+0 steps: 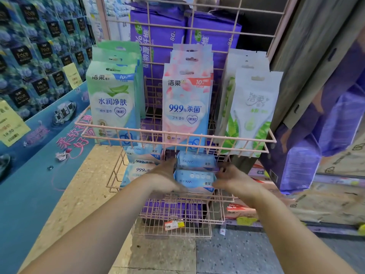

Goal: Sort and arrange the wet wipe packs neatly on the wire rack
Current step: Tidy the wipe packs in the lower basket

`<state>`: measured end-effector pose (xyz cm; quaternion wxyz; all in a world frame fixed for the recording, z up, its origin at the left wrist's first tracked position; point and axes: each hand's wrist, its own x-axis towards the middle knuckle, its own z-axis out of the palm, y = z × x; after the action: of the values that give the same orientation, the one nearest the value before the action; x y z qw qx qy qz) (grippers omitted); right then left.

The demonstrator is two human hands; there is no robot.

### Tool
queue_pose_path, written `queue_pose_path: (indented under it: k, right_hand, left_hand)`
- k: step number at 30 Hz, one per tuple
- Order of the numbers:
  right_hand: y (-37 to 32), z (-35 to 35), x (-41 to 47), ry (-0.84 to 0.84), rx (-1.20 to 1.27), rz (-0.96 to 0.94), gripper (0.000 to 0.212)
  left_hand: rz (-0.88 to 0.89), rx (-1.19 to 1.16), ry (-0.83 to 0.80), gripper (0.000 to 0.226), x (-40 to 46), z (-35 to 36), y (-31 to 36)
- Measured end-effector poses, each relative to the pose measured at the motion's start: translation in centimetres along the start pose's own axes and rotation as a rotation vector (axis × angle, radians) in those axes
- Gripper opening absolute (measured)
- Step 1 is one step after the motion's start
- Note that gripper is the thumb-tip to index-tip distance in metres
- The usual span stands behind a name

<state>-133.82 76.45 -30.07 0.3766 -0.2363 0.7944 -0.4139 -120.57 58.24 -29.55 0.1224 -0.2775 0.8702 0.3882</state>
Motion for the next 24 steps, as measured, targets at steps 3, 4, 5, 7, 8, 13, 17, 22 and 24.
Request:
queue_pose_path:
  k: [3, 4, 5, 7, 8, 13, 17, 22, 24]
  right_hand:
    - [0.9, 0.7, 0.5, 0.065, -0.155, 0.017, 0.056]
    - [0.4, 1.0, 0.7, 0.128, -0.140, -0.006, 0.035]
    - [-0.3, 1.2, 0.7, 0.160, -0.147, -0.020, 0.017]
    - [-1.0, 1.4, 1.1, 0.194, -0.193, -0.025, 0.016]
    - [-1.0, 1.6, 1.5, 0.211, -0.192, -0.007, 0.024]
    - [-0.7, 2.4, 2.2, 0.256, -0.195, 0.033, 0.037]
    - [-0.9, 2.9, 2.1, 0.278, -0.381, 0.034, 0.042]
    - [-1.1, 3.5, 2.0, 0.267, -0.445, -0.005, 0.052]
    - [-1.5, 3.5, 2.1, 0.236, -0.477, 0.027, 0.053]
  left_hand:
    - [0.009, 0.005, 0.092, 0.075, 0.0, 0.8, -0.1]
    - [0.006, -0.032, 0.135, 0.071, 0.2, 0.9, 0.1]
    - [-0.009, -0.066, 0.167, 0.068, 0.5, 0.9, 0.1]
    - [-0.052, -0.085, 0.175, 0.064, 1.0, 1.1, 0.2]
    - [-0.065, -0.072, 0.160, 0.063, 1.1, 1.3, 0.3]
    - [-0.098, -0.040, 0.211, 0.058, 1.3, 1.6, 1.0]
    - [-0.074, 0.003, 0.290, 0.046, 1.0, 2.1, 1.1]
    - [-0.077, 0.117, 0.202, 0.047, 1.4, 2.5, 1.2]
    - [-0.080, 0.191, 0.181, 0.048, 1.5, 2.4, 1.6]
